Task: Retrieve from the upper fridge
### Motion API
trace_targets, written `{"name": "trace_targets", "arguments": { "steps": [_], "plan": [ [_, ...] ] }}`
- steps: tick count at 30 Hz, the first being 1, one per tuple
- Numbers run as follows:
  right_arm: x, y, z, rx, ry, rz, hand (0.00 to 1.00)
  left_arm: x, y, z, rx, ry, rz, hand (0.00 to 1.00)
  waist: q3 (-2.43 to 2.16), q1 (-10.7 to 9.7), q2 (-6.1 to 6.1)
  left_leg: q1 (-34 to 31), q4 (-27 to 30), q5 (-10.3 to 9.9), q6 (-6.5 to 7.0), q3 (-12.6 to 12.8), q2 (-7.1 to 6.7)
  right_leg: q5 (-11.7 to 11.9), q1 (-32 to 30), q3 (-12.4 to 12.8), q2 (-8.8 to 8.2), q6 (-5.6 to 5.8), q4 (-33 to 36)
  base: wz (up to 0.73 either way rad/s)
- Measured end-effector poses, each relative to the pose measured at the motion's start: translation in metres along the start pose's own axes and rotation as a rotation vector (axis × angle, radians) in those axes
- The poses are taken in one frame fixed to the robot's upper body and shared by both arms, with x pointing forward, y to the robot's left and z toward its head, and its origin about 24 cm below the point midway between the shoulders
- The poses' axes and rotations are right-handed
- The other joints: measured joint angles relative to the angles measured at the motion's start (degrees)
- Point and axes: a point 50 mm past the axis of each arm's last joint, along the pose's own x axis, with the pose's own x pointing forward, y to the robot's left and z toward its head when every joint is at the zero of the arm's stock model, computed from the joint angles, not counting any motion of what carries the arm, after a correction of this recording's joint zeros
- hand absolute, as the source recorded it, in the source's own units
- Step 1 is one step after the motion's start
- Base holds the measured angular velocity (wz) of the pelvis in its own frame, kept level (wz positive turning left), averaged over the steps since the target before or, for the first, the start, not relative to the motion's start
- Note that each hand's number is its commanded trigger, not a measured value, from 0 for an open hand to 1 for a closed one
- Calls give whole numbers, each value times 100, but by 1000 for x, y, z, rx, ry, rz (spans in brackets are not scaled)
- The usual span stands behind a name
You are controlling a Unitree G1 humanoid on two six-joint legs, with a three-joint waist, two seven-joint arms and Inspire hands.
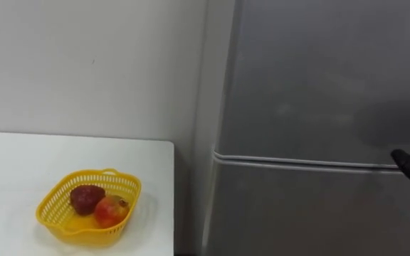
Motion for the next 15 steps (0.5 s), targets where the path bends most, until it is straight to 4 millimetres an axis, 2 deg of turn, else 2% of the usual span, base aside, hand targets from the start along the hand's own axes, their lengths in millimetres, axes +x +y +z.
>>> {"name": "trace_targets", "arguments": {
  "steps": [4, 5, 9, 11, 15],
  "plan": [
    [0, 0, 8, -35, -31, -68, 0, 0, 1, -2, 1, 4, 21, 0, -19, -88, 3, -4, -11, 5, 8, -27, -12, 8, -10, 8, 3, 11, 3, 0],
    [0, 0, 14, -37, -59, -93, 0, 0, 1, -2, 1, 5, 34, 0, -12, -103, 23, -19, -11, 5, 8, -28, -12, 8, -27, 6, 4, 12, 3, 0],
    [-1, -4, 41, -47, -194, -200, 0, -1, 1, -4, -3, 7, 52, 0, -38, -190, 111, -79, -18, 5, 8, -37, -11, -4, -84, -12, 4, 25, -10, 2],
    [-4, -17, 56, -16, -263, -302, 0, -1, 1, -6, -8, 7, 60, 0, -30, -273, 134, -89, -25, 4, 9, -59, -11, -18, -77, -47, -1, 41, -17, 8],
    [-13, -45, 57, -5, -290, -489, 0, -2, 1, -8, -15, 7, 77, 0, -30, -405, 132, -92, -40, 0, 12, -83, -12, -18, -57, -106, -8, 42, -34, 6]
  ]
}}
